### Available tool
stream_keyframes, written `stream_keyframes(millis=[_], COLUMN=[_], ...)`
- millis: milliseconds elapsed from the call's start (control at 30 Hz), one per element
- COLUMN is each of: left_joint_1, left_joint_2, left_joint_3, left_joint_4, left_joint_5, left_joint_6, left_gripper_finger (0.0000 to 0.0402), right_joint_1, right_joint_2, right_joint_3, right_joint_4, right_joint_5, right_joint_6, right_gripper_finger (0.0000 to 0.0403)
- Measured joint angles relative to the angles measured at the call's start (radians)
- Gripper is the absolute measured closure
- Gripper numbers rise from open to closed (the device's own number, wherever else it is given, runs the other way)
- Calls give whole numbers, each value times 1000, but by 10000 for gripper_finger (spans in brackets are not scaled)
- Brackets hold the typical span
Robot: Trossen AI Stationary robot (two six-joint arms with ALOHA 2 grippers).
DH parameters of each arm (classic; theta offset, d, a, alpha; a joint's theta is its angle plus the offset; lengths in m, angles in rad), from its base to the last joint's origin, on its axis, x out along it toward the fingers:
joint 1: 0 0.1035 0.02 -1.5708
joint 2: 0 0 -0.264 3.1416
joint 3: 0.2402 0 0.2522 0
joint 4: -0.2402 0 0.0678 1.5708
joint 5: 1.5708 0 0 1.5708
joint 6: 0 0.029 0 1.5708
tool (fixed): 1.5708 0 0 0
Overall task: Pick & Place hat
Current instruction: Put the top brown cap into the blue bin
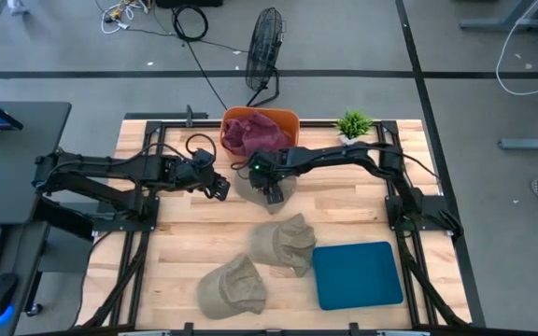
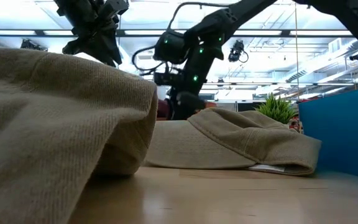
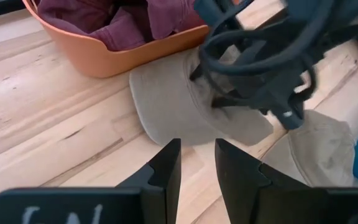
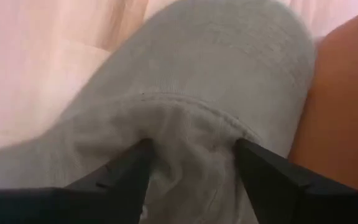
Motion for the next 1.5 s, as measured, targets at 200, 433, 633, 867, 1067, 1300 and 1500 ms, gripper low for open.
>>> stream_keyframes(millis=[200,433,633,867,1067,1300,1500], left_joint_1=[0,0,0,0,0,0,1], left_joint_2=[0,0,0,0,0,0,0], left_joint_3=[0,0,0,0,0,0,0], left_joint_4=[0,1,1,2,4,4,4], left_joint_5=[0,0,0,0,-6,-8,-8], left_joint_6=[36,21,21,18,17,17,17], left_gripper_finger=[301,301,301,301,301,301,301], right_joint_1=[-3,-2,3,38,109,243,398], right_joint_2=[12,11,-55,-257,-453,-654,-779], right_joint_3=[1,1,-3,-3,-2,-2,-1], right_joint_4=[-26,-53,-76,-225,-449,-642,-672], right_joint_5=[-7,-84,-94,-98,-93,-201,-302], right_joint_6=[6,96,155,232,306,457,589], right_gripper_finger=[239,390,396,399,401,402,402])
